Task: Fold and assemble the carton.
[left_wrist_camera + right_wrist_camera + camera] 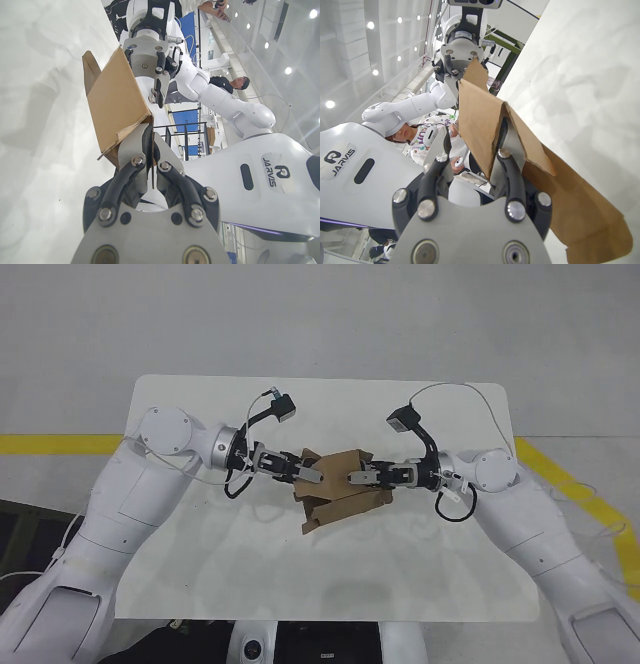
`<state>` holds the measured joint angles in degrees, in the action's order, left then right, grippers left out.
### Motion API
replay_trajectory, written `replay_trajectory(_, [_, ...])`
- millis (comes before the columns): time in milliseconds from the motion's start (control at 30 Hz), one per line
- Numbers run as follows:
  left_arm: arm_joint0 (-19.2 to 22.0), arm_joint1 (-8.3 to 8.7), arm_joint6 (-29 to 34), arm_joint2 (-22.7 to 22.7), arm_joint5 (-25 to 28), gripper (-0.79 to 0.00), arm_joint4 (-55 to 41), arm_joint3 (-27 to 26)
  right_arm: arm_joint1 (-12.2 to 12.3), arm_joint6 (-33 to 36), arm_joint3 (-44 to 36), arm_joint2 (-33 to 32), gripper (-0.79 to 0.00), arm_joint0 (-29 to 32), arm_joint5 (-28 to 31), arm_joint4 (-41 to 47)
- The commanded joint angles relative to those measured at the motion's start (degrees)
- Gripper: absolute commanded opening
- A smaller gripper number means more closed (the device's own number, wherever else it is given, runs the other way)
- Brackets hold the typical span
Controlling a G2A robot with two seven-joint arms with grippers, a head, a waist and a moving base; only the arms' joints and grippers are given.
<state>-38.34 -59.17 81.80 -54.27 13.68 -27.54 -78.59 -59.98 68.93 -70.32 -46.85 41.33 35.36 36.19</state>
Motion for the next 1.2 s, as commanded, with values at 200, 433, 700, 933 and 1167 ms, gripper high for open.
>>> replay_trajectory(200, [0.1,0.0,3.1,0.1,1.0,-0.785,-0.6,0.2,-0.1,1.3,1.1,0.5,-0.61,-0.9,-1.3,0.8])
replay_trajectory(433, [-0.1,0.1,4.3,-0.1,1.2,-0.785,-0.6,0.3,-0.4,2.2,1.5,1.5,-0.739,-1.5,-2.2,2.6])
replay_trajectory(700, [-0.3,0.3,5.0,-0.6,1.2,-0.785,0.0,0.6,-0.9,3.2,2.0,2.5,-0.779,-2.1,-3.2,4.8])
replay_trajectory(933, [-0.3,0.33,5.0,-0.6,1.3,-0.748,0.5,0.8,-1.0,4.2,2.3,2.8,-0.785,-2.2,-4.2,5.6])
replay_trajectory(1167, [-0.3,0.29,4.5,-0.7,1.2,0.0,0.1,0.8,-1.1,4.1,3.2,2.6,-0.785,-2.4,-4.1,4.7])
